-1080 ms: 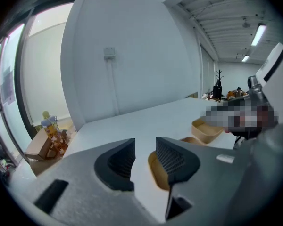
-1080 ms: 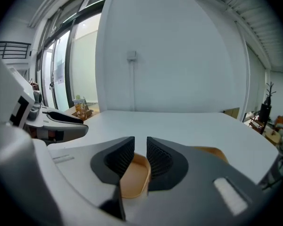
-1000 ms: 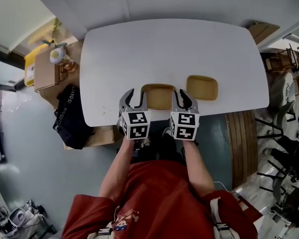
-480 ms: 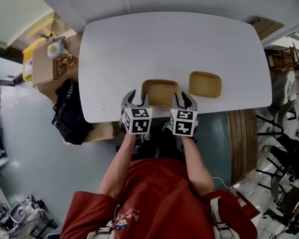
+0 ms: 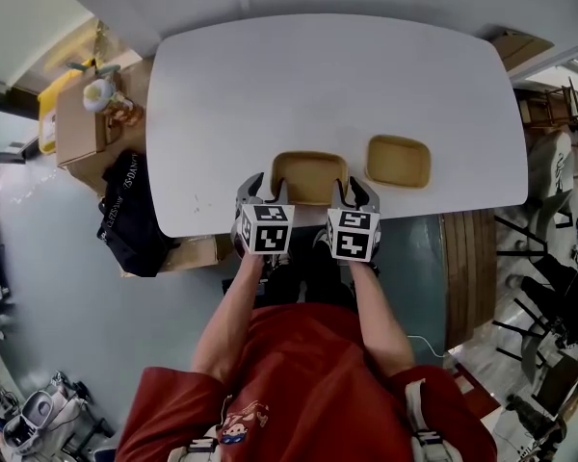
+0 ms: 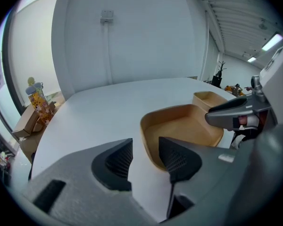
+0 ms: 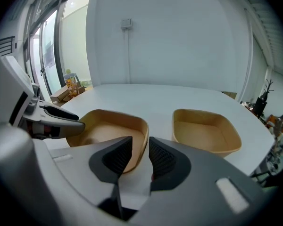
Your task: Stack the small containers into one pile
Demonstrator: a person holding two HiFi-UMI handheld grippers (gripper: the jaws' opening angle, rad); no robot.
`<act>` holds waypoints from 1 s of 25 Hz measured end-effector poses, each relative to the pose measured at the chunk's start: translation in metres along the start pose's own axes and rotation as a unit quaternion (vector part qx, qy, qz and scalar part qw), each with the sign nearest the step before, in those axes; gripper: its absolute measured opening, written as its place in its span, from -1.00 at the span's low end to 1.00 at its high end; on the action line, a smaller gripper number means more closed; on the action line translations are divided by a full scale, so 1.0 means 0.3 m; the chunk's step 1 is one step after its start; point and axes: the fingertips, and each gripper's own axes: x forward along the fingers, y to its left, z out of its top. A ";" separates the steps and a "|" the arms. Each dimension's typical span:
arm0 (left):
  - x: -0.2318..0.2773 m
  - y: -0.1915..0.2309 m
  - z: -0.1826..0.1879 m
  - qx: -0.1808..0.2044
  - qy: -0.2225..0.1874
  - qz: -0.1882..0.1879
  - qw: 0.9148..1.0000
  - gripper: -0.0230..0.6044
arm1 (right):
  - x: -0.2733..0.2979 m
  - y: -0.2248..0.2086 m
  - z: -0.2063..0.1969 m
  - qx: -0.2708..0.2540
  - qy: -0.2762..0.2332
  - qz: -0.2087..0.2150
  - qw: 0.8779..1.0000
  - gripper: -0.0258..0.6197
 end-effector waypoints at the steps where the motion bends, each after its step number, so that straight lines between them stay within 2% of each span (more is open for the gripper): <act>1: 0.007 -0.001 0.001 0.000 0.001 -0.001 1.000 -0.36 | 0.006 -0.001 -0.003 0.000 0.003 0.000 1.000 -0.57; 10: 0.028 -0.009 -0.011 0.000 0.011 -0.008 1.000 -0.38 | 0.019 -0.002 -0.030 0.002 0.012 -0.001 1.000 -0.60; 14: 0.033 -0.008 -0.020 -0.003 0.017 -0.012 1.000 -0.45 | 0.023 0.003 -0.036 0.001 0.013 -0.001 1.000 -0.64; 20: 0.037 -0.006 -0.023 0.002 0.022 -0.002 1.000 -0.68 | 0.024 -0.004 -0.033 0.006 0.012 -0.002 1.000 -0.77; 25: 0.024 0.003 -0.026 -0.003 0.020 0.001 1.000 -0.70 | 0.017 0.004 -0.029 0.008 0.010 -0.003 1.000 -0.79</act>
